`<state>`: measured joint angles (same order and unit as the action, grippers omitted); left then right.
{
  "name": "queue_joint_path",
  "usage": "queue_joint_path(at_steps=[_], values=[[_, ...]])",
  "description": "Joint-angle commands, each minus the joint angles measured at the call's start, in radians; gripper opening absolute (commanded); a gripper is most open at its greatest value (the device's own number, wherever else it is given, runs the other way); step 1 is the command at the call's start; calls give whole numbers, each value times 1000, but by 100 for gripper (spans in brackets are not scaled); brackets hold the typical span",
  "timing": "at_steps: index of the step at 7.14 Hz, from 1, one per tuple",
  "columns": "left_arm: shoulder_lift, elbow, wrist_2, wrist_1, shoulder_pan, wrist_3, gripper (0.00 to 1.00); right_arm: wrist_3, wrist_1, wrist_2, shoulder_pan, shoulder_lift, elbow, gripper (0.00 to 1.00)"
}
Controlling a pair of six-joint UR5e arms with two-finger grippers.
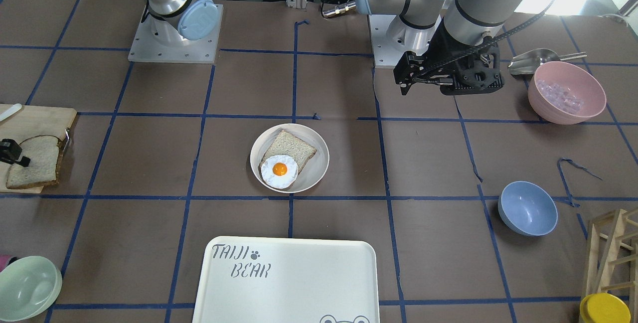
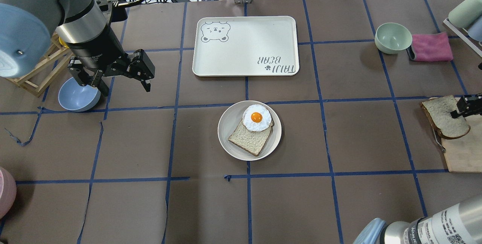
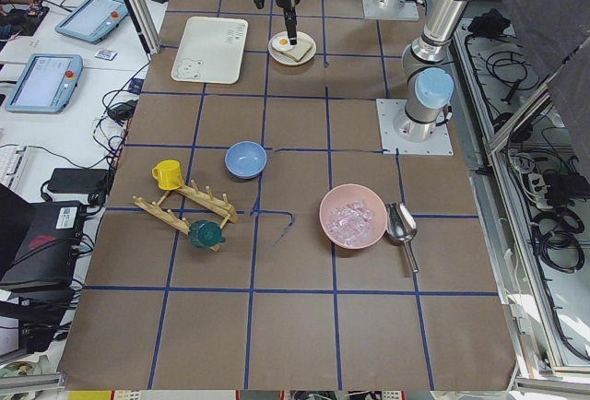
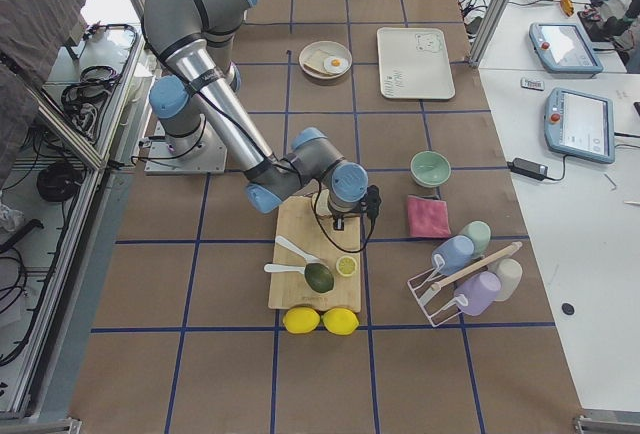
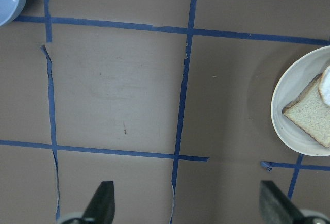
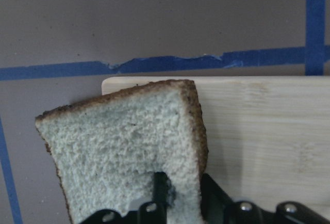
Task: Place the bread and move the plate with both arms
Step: 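Grasp the bread slice edge with the right gripper and lift it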
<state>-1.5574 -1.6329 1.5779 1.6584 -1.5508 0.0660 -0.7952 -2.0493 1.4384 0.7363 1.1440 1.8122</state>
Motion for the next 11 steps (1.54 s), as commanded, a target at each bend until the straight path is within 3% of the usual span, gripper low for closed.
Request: queue_joint_path(at_steps=[1,5,7,11], values=[[0,-1,1,1,0,0,100,-1,0,0,0,13,1,0],[2,-11,-5,3,-5,0,100,16,26,17,29,138,2,0],[2,-12,-7,1,-6,8,100,81,75,17,104,236,-4,0],[4,-12,-2,9,-5,8,100,462,171,-6,422,324,-4,0]])
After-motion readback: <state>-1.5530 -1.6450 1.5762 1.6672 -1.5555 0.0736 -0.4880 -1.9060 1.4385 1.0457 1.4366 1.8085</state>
